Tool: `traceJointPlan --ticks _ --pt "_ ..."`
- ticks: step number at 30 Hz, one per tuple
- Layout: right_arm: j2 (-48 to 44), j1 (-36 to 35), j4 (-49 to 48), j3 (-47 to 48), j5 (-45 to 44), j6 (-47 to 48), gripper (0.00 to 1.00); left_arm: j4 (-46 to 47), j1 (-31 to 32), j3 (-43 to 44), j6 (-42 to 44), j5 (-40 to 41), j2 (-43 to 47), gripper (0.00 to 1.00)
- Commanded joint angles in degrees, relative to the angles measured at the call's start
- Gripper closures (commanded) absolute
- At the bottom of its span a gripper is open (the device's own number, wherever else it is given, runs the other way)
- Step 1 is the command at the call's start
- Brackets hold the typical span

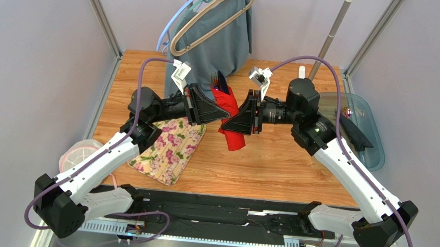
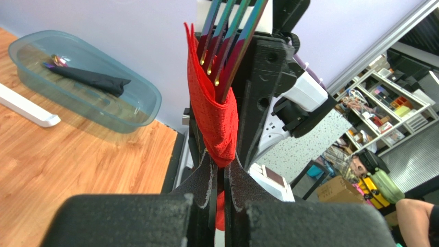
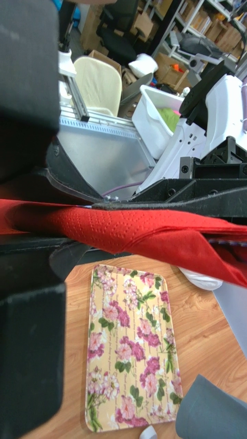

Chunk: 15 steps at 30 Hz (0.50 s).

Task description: Place the utensils on the paper napkin and roll it up

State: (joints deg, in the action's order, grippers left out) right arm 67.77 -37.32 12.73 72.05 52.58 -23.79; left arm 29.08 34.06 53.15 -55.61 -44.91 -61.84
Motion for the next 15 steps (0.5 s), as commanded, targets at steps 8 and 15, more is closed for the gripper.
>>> traceJointPlan --ticks 8,15 --pt "-2.20 1.11 3.52 2.48 -0.98 3.58 0.54 -0.61 -1.28 1.35 -0.37 1.22 -1.52 1.00" --pt "-1.85 3.74 6.43 2.30 -1.42 3.23 0.50 -0.34 -1.28 1.70 -0.55 1.31 -1.79 1.00"
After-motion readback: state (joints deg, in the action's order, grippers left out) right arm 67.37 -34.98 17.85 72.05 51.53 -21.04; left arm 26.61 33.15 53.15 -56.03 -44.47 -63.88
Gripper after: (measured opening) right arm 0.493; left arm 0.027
